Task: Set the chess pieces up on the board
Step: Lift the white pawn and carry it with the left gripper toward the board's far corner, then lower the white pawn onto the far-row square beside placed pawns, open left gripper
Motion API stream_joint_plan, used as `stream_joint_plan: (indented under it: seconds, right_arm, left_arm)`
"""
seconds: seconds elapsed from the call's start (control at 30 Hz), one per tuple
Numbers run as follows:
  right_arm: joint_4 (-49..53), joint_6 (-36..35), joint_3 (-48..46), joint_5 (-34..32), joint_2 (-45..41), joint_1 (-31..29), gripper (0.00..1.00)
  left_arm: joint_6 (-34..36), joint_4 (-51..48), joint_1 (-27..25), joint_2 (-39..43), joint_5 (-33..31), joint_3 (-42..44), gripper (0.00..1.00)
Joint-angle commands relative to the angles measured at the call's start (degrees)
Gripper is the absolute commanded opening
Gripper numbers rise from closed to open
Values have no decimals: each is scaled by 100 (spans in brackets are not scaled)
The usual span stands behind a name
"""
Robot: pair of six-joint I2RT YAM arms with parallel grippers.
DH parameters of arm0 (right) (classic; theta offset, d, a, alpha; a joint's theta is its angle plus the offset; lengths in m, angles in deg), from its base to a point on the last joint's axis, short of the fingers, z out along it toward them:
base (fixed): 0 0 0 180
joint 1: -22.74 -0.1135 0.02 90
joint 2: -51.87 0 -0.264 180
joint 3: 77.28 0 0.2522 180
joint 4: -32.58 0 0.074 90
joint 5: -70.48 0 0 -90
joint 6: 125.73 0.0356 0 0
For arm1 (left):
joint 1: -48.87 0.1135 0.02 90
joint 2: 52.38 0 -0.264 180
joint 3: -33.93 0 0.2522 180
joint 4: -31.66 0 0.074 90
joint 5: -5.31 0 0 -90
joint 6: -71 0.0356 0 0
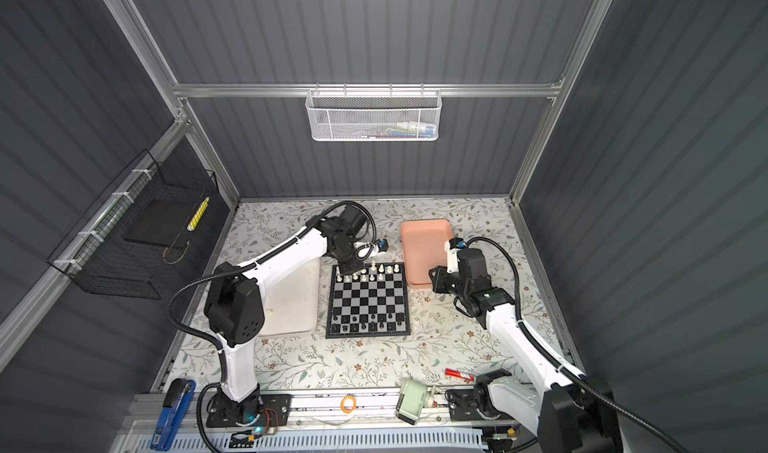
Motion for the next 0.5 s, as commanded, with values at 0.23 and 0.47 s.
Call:
stream_joint_plan:
  seconds: [0.23, 0.47]
  right_arm:
    - [524, -60, -114, -296, -630, 15, 28]
    - [650, -122, -164, -391, -810, 20, 29]
  left_arm:
    - [-146, -341, -539, -1124, 113, -1378, 8]
    - [-115, -403, -727, -1543, 46, -1784, 8]
